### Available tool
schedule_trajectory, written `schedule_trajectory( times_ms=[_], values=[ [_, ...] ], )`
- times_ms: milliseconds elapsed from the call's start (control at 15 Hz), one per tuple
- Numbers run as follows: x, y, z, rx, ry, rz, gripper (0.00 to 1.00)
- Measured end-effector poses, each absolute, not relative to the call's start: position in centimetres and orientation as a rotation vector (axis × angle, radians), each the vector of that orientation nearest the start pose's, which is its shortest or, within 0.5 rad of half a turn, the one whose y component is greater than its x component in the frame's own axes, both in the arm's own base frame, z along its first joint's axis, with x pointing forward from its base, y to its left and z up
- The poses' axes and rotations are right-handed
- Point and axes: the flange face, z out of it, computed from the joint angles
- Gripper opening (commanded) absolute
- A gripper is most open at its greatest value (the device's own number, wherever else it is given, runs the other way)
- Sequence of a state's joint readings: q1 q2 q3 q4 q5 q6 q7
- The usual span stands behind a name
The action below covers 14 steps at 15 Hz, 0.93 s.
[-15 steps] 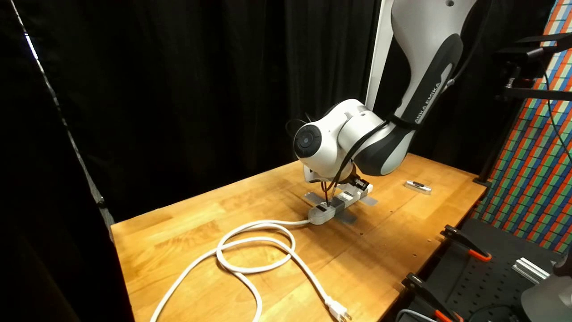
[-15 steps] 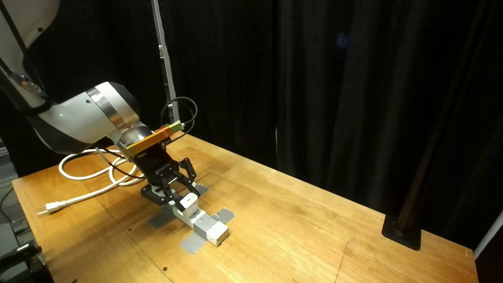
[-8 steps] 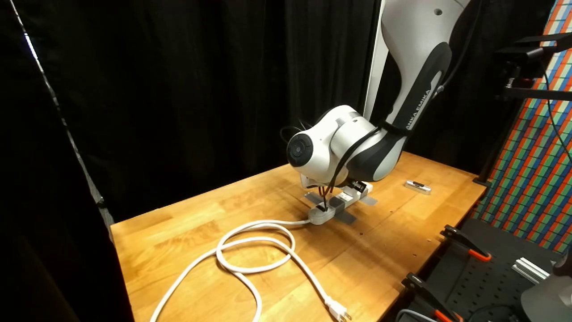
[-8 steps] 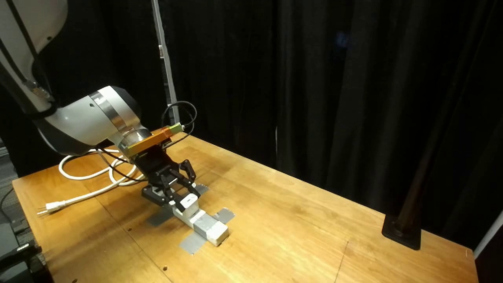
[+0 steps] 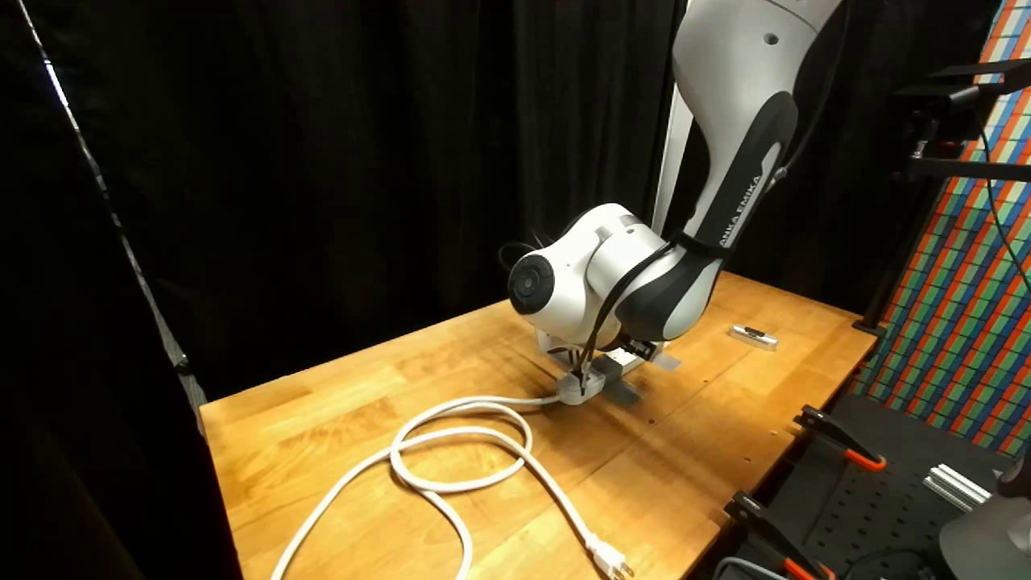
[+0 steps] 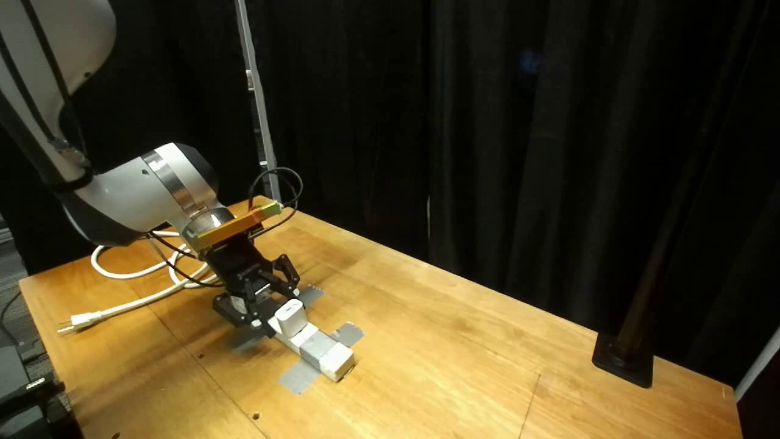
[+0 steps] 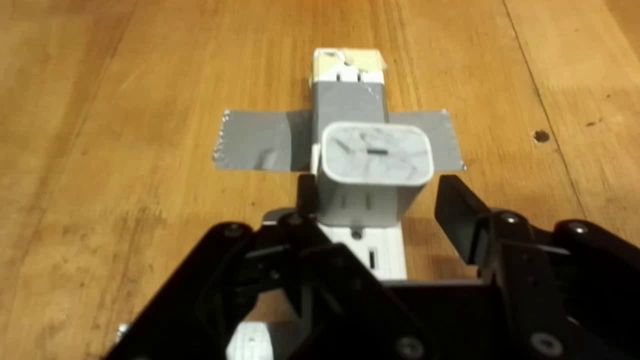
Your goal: Put the charging adaptor on the white extension cable
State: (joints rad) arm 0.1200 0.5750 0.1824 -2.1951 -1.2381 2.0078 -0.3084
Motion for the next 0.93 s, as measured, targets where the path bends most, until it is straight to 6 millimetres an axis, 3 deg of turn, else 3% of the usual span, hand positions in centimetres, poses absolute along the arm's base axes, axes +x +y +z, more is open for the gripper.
schedule_trajectory(
  times_ms=[67,467,667,933],
  values=[
    [47.5,10.4,9.4,1.607,1.675,-0.733,1.00],
    [47.0,13.1,9.9,1.683,1.692,-0.715,1.00],
    [47.4,14.7,12.6,1.755,1.671,-0.676,1.00],
    [48.0,15.0,19.1,1.918,1.709,-0.750,1.00]
  ],
)
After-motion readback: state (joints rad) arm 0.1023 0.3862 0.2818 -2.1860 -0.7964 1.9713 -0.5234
